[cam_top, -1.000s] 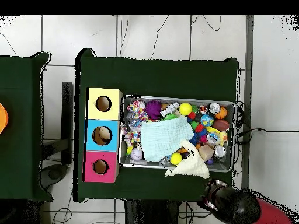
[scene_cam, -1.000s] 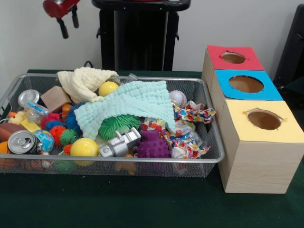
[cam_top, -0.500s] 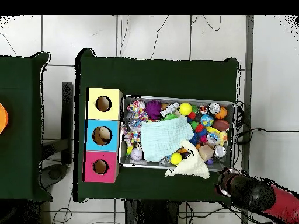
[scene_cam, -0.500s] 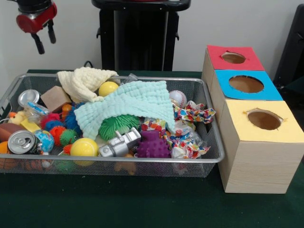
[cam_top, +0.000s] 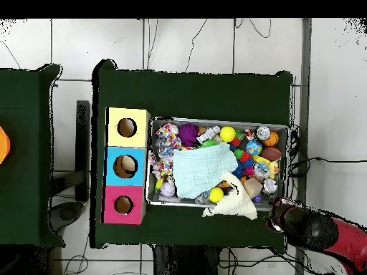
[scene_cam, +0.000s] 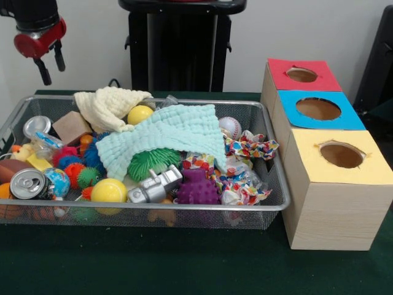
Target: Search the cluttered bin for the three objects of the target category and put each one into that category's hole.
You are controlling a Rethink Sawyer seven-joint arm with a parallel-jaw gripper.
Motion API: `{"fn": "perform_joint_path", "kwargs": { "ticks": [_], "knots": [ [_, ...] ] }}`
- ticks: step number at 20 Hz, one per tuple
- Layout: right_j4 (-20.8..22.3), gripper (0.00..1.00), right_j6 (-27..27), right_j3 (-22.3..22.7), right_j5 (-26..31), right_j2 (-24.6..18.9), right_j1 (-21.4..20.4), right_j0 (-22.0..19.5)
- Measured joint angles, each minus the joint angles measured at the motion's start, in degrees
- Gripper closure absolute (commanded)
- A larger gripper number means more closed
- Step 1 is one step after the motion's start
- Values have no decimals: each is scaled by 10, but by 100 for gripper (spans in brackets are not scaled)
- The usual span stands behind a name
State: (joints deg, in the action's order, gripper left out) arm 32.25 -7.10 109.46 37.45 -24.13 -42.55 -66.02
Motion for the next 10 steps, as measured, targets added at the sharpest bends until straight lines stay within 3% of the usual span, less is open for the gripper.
{"fn": "perform_joint_path", "kwargs": {
  "ticks": [10],
  "knots": [
    [40, 0, 0, -50, 6, -31, 55, -19]
  ]
}}
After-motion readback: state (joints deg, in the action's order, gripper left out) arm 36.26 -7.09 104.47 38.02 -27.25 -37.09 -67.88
